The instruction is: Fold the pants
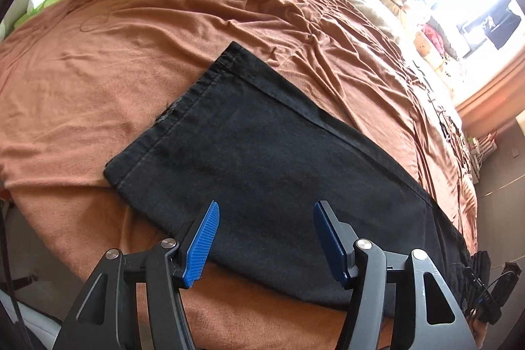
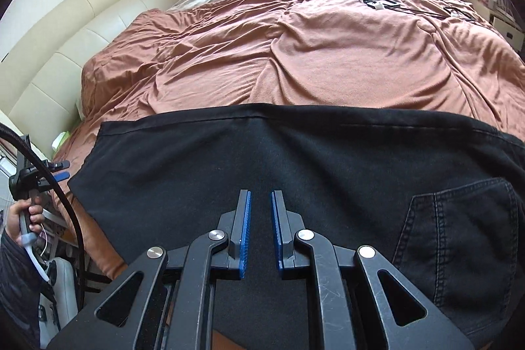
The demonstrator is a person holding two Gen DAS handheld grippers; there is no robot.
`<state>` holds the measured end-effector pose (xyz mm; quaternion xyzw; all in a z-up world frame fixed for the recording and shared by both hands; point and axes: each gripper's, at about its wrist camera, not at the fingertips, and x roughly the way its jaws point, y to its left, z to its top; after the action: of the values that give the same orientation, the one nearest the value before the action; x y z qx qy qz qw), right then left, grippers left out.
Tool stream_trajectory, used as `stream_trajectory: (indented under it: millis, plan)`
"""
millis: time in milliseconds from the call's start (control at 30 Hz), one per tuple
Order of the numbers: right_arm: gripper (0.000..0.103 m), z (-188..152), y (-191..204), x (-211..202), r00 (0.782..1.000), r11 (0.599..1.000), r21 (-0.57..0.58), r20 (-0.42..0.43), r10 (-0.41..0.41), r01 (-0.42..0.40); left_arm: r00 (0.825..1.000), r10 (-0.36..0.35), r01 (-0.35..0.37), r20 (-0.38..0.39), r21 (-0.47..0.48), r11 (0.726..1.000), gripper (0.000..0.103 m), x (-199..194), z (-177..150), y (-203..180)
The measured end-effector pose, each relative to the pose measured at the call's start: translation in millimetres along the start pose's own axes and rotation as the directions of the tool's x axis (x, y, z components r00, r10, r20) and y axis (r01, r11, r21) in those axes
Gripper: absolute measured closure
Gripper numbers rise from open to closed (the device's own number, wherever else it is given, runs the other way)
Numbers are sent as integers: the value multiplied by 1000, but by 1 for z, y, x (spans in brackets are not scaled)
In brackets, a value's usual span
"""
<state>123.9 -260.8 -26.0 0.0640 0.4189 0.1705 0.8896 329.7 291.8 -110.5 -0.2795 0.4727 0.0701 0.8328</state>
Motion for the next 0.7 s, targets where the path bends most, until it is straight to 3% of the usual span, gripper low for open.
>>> stream_trajectory:
  millis: [400, 700]
  plan:
    - [94, -28, 11, -19, 998, 993, 103, 24, 59, -61, 998, -58, 56, -5, -141, 988, 41, 0, -29, 60]
    - [93, -53, 19, -20, 999, 991, 128, 27, 23, -26, 995, -91, 95, 28, -219, 971, 41, 20, -27, 85]
